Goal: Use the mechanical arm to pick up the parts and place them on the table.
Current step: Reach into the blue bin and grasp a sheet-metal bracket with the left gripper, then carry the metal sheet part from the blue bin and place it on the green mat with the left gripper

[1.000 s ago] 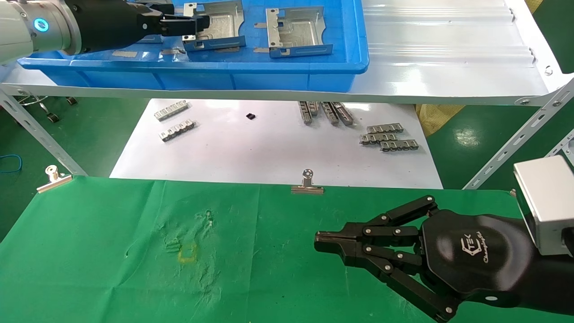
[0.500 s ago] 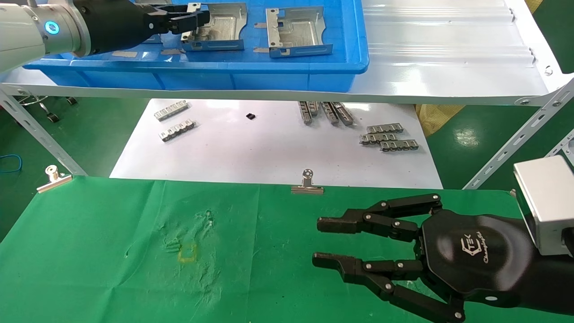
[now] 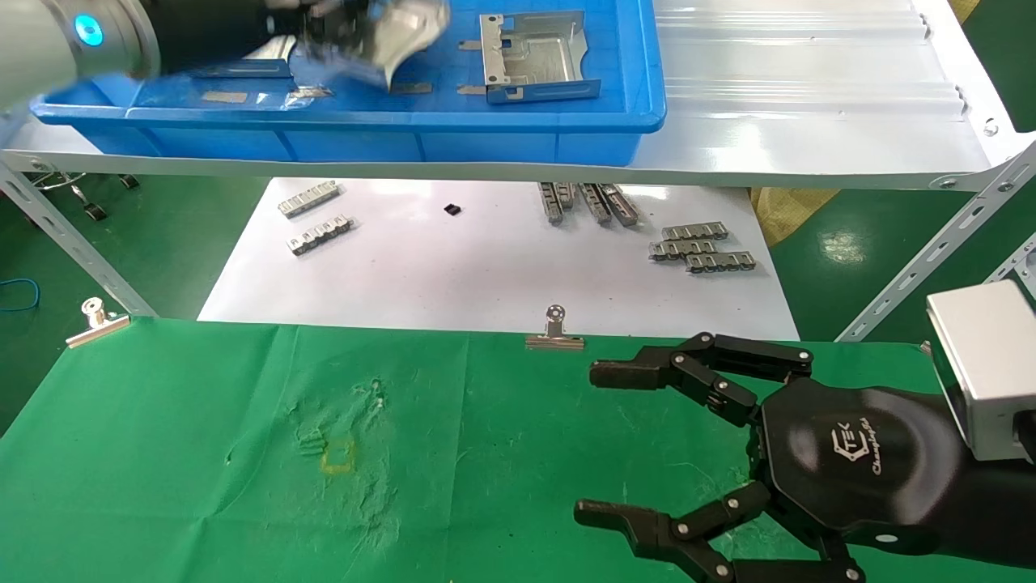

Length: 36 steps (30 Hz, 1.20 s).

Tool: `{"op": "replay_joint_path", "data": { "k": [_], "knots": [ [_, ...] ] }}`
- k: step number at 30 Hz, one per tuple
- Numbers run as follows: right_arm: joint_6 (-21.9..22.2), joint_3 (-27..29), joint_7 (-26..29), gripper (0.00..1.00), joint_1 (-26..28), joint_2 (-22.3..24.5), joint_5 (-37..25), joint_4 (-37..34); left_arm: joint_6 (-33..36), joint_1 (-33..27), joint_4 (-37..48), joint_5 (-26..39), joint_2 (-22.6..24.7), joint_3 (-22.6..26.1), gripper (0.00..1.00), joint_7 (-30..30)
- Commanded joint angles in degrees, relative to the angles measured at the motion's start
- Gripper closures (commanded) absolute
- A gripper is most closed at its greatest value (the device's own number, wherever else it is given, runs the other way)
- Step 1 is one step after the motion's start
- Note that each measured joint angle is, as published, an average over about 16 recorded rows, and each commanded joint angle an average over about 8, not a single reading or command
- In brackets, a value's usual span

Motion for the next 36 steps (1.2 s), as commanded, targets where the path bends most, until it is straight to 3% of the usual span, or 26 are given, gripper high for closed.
{"op": "replay_joint_path", "data": {
  "k": [1, 9, 26, 36],
  "knots": [
    [0.0, -0.01, 0.0, 0.0, 0.0, 0.0, 0.01, 0.0, 0.34, -0.31, -0.87, -0.57, -0.16, -0.4, 1.0, 1.07],
    [0.02, -0.04, -0.02, 0.0, 0.01, 0.02, 0.03, 0.0, 9.09, -1.87, -1.83, -1.76, -2.31, -1.11, 1.0, 2.38],
    [0.04, -0.1, -0.05, 0.0, 0.02, 0.04, 0.07, 0.0, 37.57, -3.73, -5.98, -0.55, -10.57, 0.54, 1.0, 10.7],
    [0.06, -0.14, -0.07, 0.0, 0.03, 0.06, 0.09, 0.0, 41.05, 3.65, -24.71, -6.55, -19.87, 5.33, 1.0, 16.32]
  ]
}}
